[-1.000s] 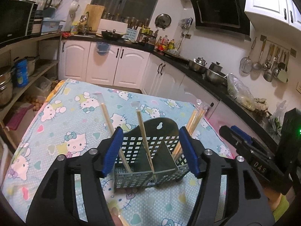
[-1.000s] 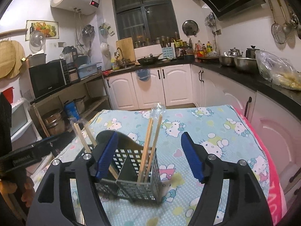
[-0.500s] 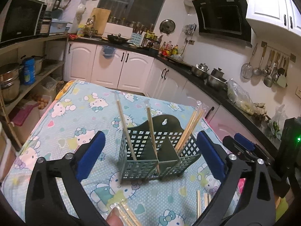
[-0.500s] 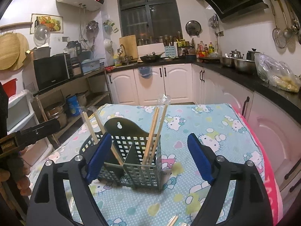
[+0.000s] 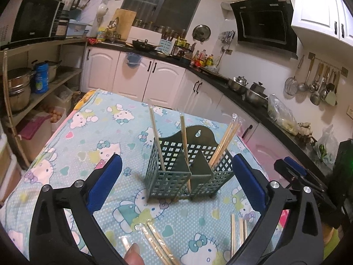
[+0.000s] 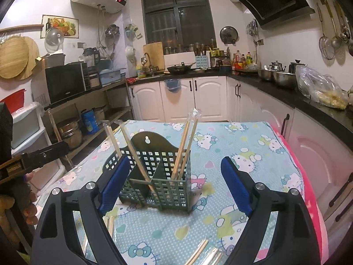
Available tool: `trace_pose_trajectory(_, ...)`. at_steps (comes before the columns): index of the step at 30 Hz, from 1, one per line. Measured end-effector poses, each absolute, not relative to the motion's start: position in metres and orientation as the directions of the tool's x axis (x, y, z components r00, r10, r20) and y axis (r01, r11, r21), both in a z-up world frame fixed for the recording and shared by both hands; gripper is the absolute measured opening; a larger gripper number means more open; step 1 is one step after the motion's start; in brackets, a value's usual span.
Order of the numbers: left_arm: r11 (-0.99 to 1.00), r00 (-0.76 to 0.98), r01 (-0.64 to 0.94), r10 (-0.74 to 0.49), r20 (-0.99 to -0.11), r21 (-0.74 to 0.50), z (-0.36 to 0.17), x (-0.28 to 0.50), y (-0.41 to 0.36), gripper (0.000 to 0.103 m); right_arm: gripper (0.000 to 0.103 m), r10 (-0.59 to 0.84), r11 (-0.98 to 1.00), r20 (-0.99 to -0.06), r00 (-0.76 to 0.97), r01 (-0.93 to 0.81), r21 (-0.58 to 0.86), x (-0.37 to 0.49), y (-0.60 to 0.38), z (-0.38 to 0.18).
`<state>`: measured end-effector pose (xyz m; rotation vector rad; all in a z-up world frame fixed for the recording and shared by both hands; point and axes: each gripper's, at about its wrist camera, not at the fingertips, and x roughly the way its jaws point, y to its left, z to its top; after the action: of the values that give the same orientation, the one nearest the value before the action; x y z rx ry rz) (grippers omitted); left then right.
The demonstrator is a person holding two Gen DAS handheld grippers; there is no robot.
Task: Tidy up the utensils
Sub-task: 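Move the left tool down to the wrapped chopsticks while the right tool follows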
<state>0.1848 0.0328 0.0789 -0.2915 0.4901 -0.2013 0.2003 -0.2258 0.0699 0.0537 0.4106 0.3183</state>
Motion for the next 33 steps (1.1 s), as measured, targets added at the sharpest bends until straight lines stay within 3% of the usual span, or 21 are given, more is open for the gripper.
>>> trace_pose_trajectory(33,0.941,0.829,0.051,-0.227,-0.512,-0.335,0.033,0.139,0.052,0.091,0.082,0.342,0.938,-0.483,0.806,-0.326,0.121,0.155,-0.225,0.032)
